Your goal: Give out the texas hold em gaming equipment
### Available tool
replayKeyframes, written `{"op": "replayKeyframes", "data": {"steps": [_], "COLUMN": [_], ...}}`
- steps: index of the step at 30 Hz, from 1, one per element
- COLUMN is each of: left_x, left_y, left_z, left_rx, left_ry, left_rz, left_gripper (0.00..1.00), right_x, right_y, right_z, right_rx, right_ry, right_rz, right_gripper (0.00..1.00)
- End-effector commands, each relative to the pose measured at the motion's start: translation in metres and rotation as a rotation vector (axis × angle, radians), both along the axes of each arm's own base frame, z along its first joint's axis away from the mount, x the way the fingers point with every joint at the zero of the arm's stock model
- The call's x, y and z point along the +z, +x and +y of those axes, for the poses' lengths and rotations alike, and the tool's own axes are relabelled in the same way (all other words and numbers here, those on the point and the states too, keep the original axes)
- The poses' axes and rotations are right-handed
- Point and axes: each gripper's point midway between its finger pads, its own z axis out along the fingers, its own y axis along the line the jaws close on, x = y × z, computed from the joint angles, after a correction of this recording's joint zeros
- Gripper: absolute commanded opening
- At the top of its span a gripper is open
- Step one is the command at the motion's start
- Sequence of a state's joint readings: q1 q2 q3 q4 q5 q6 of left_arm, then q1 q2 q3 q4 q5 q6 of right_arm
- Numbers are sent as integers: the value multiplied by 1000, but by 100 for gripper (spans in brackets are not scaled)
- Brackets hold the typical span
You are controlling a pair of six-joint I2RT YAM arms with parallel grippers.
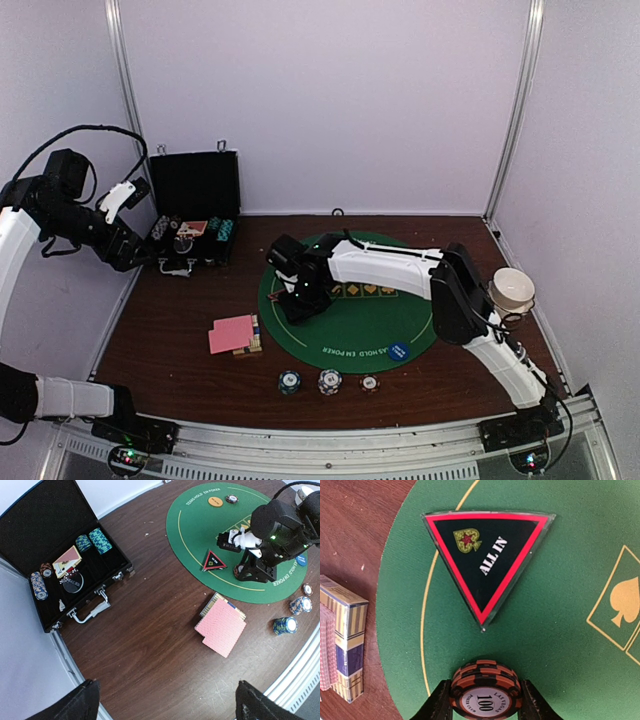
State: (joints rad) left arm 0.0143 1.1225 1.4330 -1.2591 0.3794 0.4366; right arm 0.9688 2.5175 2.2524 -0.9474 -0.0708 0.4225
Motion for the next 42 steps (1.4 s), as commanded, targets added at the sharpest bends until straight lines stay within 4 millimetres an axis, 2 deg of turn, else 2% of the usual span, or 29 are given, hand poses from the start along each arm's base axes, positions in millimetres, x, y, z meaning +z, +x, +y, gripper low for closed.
{"op": "replayKeyframes", "data": {"steps": [1,2,4,7,9,10,14,18,20,21,22,23,25,30,35,39,42], "left_x": [6,6,6,6,6,7,10,10,11,11,11,12,11,12,11,12,13], "left_y": [0,0,1,1,1,1,0,-1,-1,-1,-1,-1,-1,-1,-1,0,0], "left_z": [0,0,0,-1,-1,0,1,0,0,0,0,0,-1,-1,-1,-2,-2], "left_rx": [-10,-10,-10,-11,-11,-8,-6,-9,-9,-9,-9,-10,-13,-13,-12,-12,-12], "left_ry": [-1,-1,-2,-4,-4,-3,2,0,-2,-2,-2,-2,-3,-5,-7,-13,-13], "left_rz": [-24,-23,-24,-22,-22,-25,-29,-27,-28,-27,-27,-29,-27,-28,-24,-25,-24], "left_gripper": [97,98,97,98,98,98,98,98,98,98,98,98,97,98,98,98,97], "right_x": [-5,-6,-7,3,19,44,84,103,112,103,109,98,91,69,51,36,30], "right_y": [7,7,7,9,11,12,9,-7,-20,-29,-35,-46,-66,-116,-157,-170,-175], "right_z": [-2,-2,-3,-1,2,3,-5,-27,-46,-59,-68,-83,-102,-139,-151,-153,-146], "right_rx": [-16,-18,-16,-11,-5,1,7,0,-10,-15,-21,-27,-33,-29,-1,1,13], "right_ry": [-4,-7,-13,-1,23,51,81,80,73,40,39,5,-18,-71,-102,-109,-93], "right_rz": [6,6,8,-5,-22,-51,-90,-93,-92,-74,-79,-56,-24,47,102,132,150], "right_gripper": [24,28,45,59,65,68,70,70,71,71,72,72,74,76,77,77,77]}}
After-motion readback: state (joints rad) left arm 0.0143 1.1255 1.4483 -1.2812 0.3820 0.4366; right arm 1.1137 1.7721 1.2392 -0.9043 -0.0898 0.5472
